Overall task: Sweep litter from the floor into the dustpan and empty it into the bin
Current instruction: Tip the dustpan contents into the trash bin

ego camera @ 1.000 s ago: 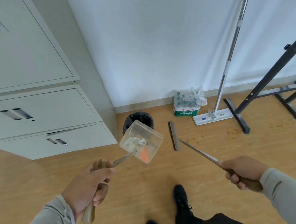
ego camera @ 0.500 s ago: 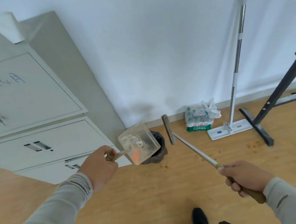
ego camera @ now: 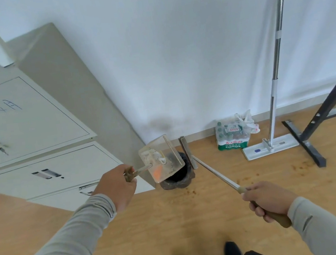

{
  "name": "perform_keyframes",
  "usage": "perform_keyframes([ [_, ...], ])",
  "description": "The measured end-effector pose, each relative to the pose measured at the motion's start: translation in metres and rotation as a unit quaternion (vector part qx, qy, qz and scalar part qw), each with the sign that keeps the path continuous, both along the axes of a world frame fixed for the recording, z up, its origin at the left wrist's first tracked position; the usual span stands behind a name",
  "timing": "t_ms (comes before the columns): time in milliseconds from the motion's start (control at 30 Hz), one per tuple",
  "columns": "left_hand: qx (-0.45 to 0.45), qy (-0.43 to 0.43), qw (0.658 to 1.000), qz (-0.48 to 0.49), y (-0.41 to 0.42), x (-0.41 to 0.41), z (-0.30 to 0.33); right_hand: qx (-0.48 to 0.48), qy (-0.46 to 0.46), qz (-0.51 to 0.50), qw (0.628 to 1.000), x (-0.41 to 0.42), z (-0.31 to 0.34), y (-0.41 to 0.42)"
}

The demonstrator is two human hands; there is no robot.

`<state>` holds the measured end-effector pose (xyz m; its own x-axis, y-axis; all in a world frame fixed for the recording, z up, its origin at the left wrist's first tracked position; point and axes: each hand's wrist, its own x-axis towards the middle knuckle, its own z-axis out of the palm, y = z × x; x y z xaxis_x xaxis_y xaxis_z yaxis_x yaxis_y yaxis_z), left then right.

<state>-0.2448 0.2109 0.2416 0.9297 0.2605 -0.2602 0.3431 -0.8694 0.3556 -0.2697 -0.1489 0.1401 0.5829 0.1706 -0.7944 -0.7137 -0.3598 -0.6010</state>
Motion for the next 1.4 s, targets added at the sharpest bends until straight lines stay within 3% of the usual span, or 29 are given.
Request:
perform_keyframes([
  [400,0.007,0.006,1.000,-0.013,0.008,0.020,-0.017,-0.024,0.027,0.006,0.999,0.030,-0.006,0.011],
  [1133,0.179,0.072,0.969,-0.153,0.008,0.018,-0.039,-0.067,-0.035,0.100,0.992,0.037,-0.009,0.015],
  [1400,0.197,0.083,0.963,-0.164,0.005,0.023,-0.047,-0.073,-0.030,0.111,0.991,0.037,-0.009,0.015],
])
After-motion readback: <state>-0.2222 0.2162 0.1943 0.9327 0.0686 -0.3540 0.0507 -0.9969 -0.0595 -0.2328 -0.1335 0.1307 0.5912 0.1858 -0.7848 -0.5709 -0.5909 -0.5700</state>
